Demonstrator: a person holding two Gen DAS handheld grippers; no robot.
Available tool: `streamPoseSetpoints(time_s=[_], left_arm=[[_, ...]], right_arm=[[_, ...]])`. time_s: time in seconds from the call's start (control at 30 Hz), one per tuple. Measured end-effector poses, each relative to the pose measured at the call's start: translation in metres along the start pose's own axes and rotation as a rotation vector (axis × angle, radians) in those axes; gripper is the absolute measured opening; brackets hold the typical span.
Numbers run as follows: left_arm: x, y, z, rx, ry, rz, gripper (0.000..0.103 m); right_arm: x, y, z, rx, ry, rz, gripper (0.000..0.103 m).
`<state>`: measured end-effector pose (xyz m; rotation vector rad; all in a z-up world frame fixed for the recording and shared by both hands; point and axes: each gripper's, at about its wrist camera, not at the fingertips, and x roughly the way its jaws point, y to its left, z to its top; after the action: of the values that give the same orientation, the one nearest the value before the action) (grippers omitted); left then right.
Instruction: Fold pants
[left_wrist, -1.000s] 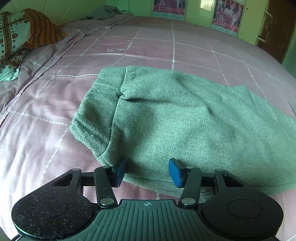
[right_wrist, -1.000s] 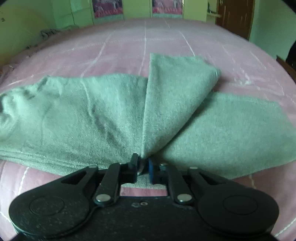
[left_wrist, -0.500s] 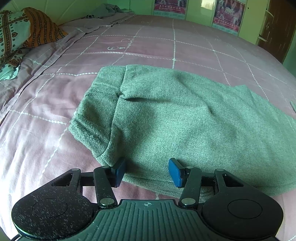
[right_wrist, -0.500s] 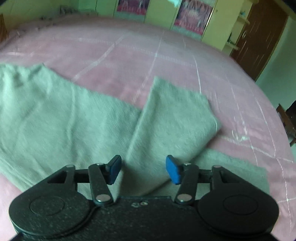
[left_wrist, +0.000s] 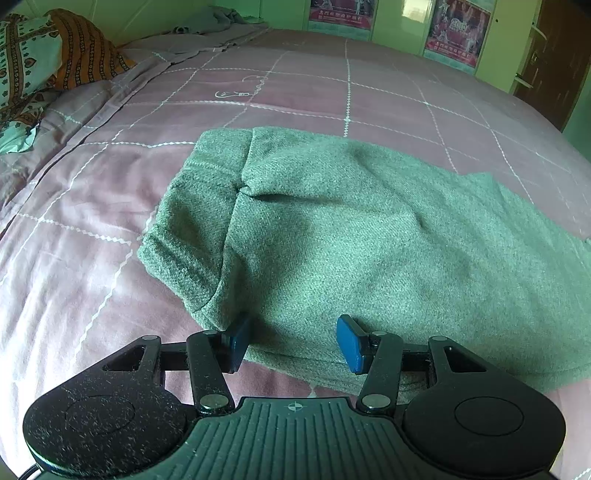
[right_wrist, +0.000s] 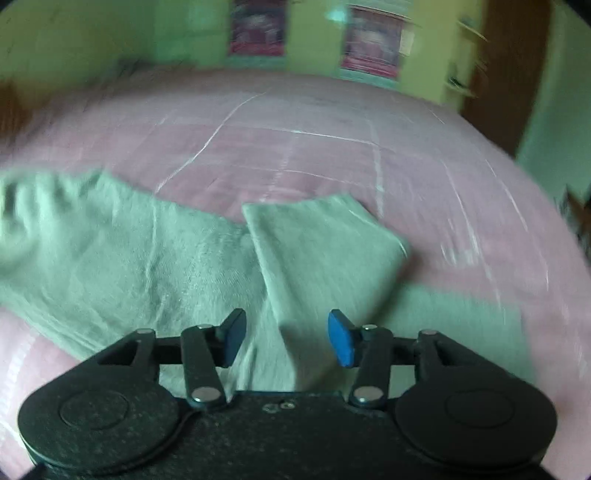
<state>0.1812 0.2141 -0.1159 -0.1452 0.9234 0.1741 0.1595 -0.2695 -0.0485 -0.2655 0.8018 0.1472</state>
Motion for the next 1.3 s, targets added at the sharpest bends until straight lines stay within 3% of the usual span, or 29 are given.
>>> streamPoseSetpoints(time_s=[0.07, 0.1, 0.13, 0.17, 0.27, 0.37, 0.43, 0.5, 0.57, 0.63, 0.73, 0.87, 0.93, 0.97, 1.13, 1.3], left_arm=[[0.000, 0.000, 0.000, 0.001, 0.002, -0.002, 0.051], [0.000, 0.000, 0.001, 0.003, 0.003, -0.003, 0.051], [0.000, 0.001, 0.001, 0.003, 0.003, -0.005, 0.051], [0.000, 0.001, 0.001, 0.003, 0.002, -0.008, 0.051], [0.000, 0.002, -0.001, 0.002, -0.006, -0.013, 0.051], [0.001, 0.002, -0.002, 0.006, -0.012, -0.012, 0.051], [0.001, 0.002, -0.002, 0.006, -0.011, -0.012, 0.051], [0.001, 0.002, -0.003, 0.006, -0.012, -0.013, 0.051], [0.001, 0.001, -0.003, 0.004, -0.014, -0.011, 0.051], [0.000, 0.001, -0.003, 0.003, -0.015, -0.008, 0.051], [0.000, 0.000, -0.002, 0.005, -0.010, -0.007, 0.051], [0.000, 0.001, 0.000, 0.014, -0.001, -0.013, 0.051], [0.000, 0.001, 0.000, 0.015, -0.002, -0.015, 0.051], [0.000, 0.001, -0.001, 0.015, -0.005, -0.016, 0.051], [0.000, 0.002, -0.004, 0.017, -0.017, -0.022, 0.051], [0.000, 0.002, -0.003, 0.032, -0.013, -0.027, 0.051]], right_arm=[[0.018, 0.012, 0.008, -0.127, 0.038, -0.035, 0.037], [0.026, 0.018, 0.009, -0.199, 0.059, -0.053, 0.012], [0.029, 0.019, 0.008, -0.232, 0.076, -0.065, 0.003], [0.031, 0.017, 0.006, -0.231, 0.101, -0.075, 0.003], [0.014, -0.015, -0.005, -0.058, 0.106, -0.064, 0.003], [0.005, -0.057, -0.037, 0.146, 0.164, -0.097, 0.003], [0.007, -0.070, -0.055, 0.181, 0.179, -0.077, 0.007], [-0.007, -0.062, -0.053, 0.093, 0.114, -0.100, 0.034], [-0.023, -0.041, -0.050, -0.090, 0.022, -0.125, 0.057], [-0.027, -0.013, -0.046, -0.286, -0.036, -0.130, 0.056], [-0.010, 0.028, -0.044, -0.552, -0.054, -0.196, 0.055], [0.028, 0.055, -0.040, -0.719, -0.017, -0.213, 0.050], [0.037, 0.053, -0.034, -0.730, -0.020, -0.254, 0.011], [0.037, 0.047, -0.027, -0.682, -0.014, -0.268, 0.004], [-0.017, -0.035, 0.005, -0.103, -0.162, -0.255, 0.004], [-0.059, -0.132, -0.033, 0.439, -0.240, -0.213, 0.004]])
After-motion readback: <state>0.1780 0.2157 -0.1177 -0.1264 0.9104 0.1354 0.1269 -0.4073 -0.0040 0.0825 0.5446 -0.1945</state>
